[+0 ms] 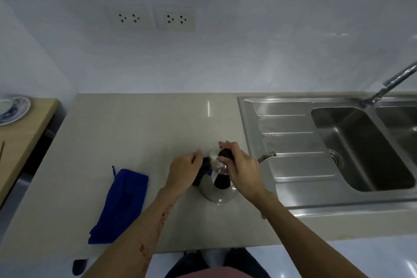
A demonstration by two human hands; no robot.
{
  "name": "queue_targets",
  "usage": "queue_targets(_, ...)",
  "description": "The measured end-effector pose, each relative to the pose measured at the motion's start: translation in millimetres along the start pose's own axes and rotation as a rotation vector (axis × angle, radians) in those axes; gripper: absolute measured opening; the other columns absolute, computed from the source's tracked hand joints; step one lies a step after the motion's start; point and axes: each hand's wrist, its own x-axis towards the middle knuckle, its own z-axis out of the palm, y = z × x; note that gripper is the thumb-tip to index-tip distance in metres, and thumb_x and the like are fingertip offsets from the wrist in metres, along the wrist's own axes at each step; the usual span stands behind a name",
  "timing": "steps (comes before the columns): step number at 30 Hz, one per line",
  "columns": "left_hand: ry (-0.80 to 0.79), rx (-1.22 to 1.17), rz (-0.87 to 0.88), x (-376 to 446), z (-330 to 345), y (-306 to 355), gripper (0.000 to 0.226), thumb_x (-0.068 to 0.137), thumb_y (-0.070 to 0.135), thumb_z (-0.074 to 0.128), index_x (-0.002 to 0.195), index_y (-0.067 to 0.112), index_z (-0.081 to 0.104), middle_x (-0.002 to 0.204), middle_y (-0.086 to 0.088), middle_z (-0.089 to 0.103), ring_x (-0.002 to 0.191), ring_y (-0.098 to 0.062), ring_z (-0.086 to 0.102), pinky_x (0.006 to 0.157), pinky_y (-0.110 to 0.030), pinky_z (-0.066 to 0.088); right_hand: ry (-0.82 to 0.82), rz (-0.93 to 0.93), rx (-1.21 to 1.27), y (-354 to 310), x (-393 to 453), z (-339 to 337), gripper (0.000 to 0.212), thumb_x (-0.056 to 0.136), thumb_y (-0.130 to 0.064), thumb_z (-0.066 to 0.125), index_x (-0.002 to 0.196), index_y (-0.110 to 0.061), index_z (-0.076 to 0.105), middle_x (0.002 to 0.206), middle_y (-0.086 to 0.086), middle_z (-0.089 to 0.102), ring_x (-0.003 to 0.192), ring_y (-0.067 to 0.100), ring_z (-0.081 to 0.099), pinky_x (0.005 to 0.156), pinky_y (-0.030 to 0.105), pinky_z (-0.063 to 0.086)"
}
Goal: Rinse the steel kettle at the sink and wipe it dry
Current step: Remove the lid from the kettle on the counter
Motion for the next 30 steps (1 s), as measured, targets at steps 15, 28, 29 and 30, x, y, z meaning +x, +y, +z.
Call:
queue_targets(15, 0.038, -0.101, -0.019, -8.0, 3.0, 0.0, 0.056, 0.102, 0.035, 0.043, 0.051, 0.014, 0.042, 0.05, -0.002, 0.045, 0.044, -0.009, 0.039, 0.043, -0.018, 0.031, 0.13, 0.189, 0.403, 2.4, 9.0, -11.2, 0.012, 0.096, -0.024, 0.056, 0.105, -0.016, 0.054, 0.109, -0.007, 0.072, 0.085, 0.005, 0.069, 0.067, 0.018, 0.055)
queue_targets(28, 0.077, -0.287, -0.265, -6.1, -10.5, 6.1, 0.06, 0.092, 0.056, 0.053, 0.053, 0.011, 0.059, 0.049, -0.003, 0.057, 0.047, -0.015, 0.051, 0.057, -0.027, 0.043, 0.274, 0.245, 0.868, 11.0, -12.8, -27.5, 0.011, 0.096, -0.014, 0.056, 0.093, -0.004, 0.056, 0.077, 0.001, 0.073, 0.057, 0.012, 0.058, 0.069, 0.02, 0.052)
queue_targets(29, 0.121, -0.3, -0.287, -6.5, -13.3, 4.8, 0.059, 0.093, 0.055, 0.052, 0.053, 0.012, 0.059, 0.05, -0.003, 0.057, 0.047, -0.015, 0.051, 0.058, -0.027, 0.043, 0.298, 0.232, 0.854, 14.3, -19.2, -26.3, 0.009, 0.095, -0.014, 0.056, 0.093, -0.005, 0.057, 0.08, 0.004, 0.073, 0.058, 0.015, 0.059, 0.065, 0.021, 0.053)
queue_targets(30, 0.163, -0.308, -0.307, -7.1, -16.3, 3.1, 0.059, 0.093, 0.054, 0.052, 0.053, 0.012, 0.058, 0.05, -0.003, 0.057, 0.047, -0.015, 0.051, 0.058, -0.027, 0.043, 0.32, 0.236, 0.823, 17.9, -25.8, -23.4, 0.008, 0.095, -0.014, 0.057, 0.093, -0.007, 0.057, 0.086, 0.005, 0.074, 0.06, 0.017, 0.06, 0.062, 0.022, 0.053)
